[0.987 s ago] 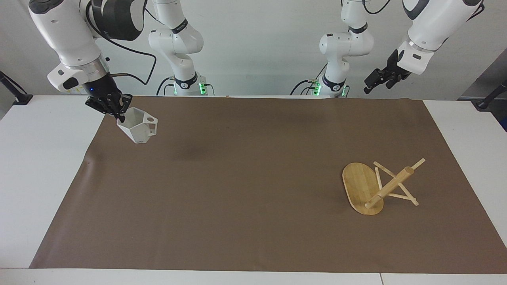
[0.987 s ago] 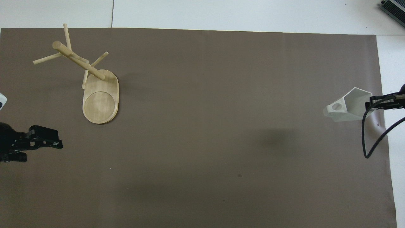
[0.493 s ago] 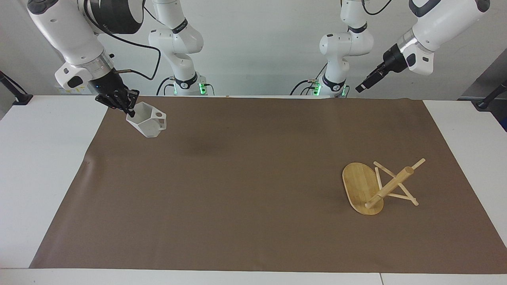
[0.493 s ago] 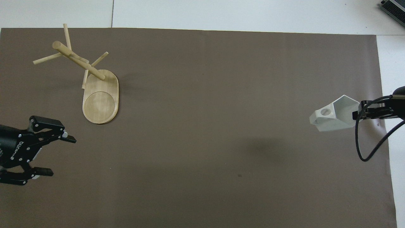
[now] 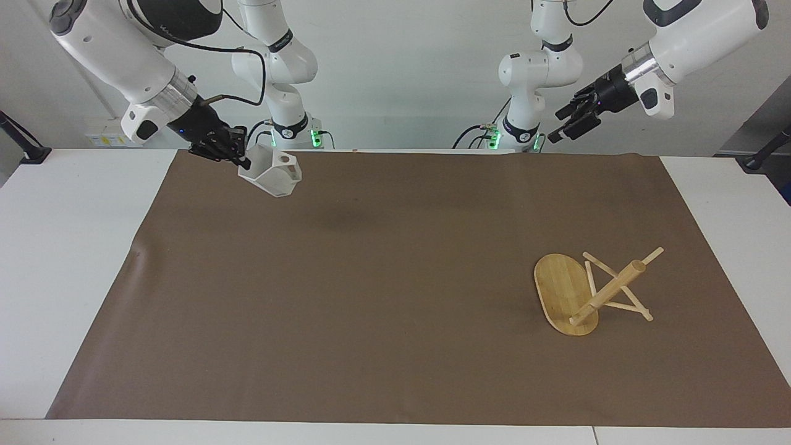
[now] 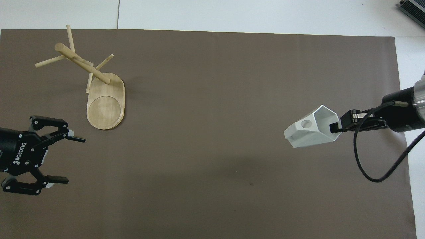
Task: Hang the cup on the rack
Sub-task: 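Carry the cup with the right gripper while the left gripper approaches it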
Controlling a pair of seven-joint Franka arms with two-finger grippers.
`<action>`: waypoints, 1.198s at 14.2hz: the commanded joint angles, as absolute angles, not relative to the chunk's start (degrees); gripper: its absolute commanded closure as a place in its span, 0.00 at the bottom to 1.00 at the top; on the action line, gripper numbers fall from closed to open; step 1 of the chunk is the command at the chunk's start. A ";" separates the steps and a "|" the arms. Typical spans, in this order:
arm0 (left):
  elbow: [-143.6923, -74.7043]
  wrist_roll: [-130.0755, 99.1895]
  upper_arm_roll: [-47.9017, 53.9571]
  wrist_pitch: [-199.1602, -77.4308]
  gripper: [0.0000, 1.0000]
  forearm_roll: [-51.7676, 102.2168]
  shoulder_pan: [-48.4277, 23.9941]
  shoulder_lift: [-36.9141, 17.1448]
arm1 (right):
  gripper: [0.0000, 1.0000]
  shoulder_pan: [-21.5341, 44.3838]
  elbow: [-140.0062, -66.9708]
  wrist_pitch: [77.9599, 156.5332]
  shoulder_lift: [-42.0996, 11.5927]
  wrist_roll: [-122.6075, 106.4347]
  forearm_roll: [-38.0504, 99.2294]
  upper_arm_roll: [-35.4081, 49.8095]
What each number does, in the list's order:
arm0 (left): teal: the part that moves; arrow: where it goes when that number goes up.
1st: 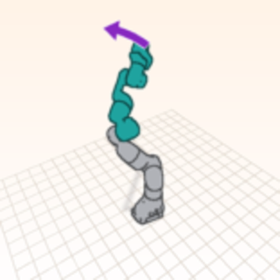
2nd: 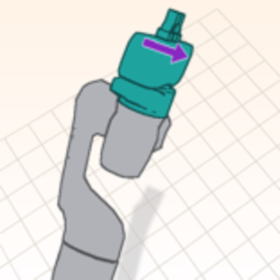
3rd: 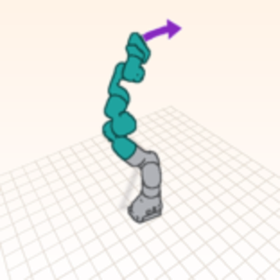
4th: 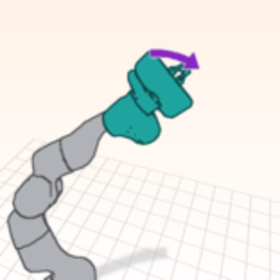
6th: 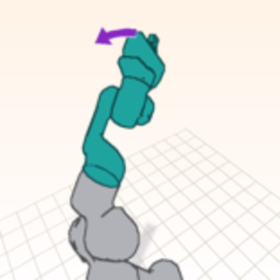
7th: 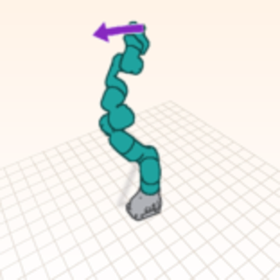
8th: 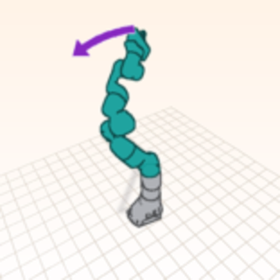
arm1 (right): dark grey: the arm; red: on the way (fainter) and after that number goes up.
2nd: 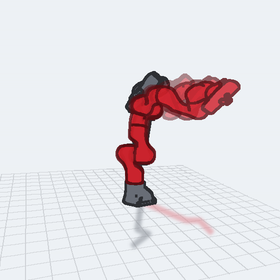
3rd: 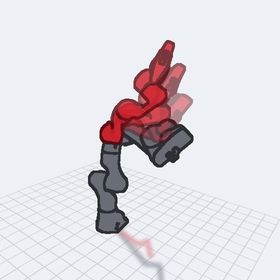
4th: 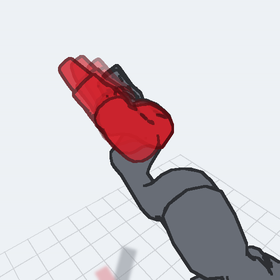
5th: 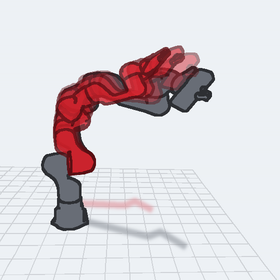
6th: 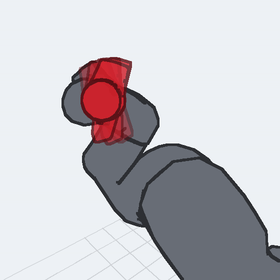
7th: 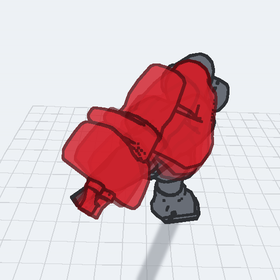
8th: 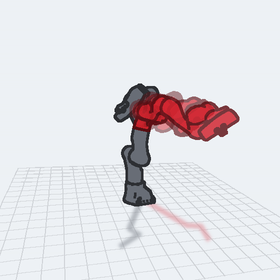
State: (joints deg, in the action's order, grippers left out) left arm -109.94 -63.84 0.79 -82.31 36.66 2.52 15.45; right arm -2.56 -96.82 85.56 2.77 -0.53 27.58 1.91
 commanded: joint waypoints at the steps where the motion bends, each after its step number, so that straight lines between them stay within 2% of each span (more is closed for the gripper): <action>1: -112.50 -65.48 1.14 -83.41 0.00 41.73 4.74 16.96 | 1.00 -2.90 -96.50 85.25 3.69 5.95 30.84 7.36; 7: -115.39 -73.28 1.23 -87.53 0.00 49.55 4.48 17.14 | 1.00 -2.90 -97.03 92.71 4.13 21.34 35.67 17.83; 10: -121.71 -78.04 1.84 -92.35 0.00 55.27 3.69 20.29 | 1.00 -2.90 -97.21 95.00 4.31 25.13 38.40 20.64; 12: -123.57 -79.53 2.81 -94.83 0.00 57.91 3.60 20.83 | 1.00 -2.90 -97.21 96.41 4.57 28.98 40.51 21.96; 15: -123.57 -81.73 2.90 -95.36 0.00 59.67 3.60 20.13 | 1.00 -2.81 -97.82 104.38 4.57 36.88 41.66 27.14; 17: -123.66 -83.49 3.16 -96.41 0.00 60.55 0.73 19.69 | 1.00 -2.81 -98.43 109.67 4.66 40.94 41.75 30.40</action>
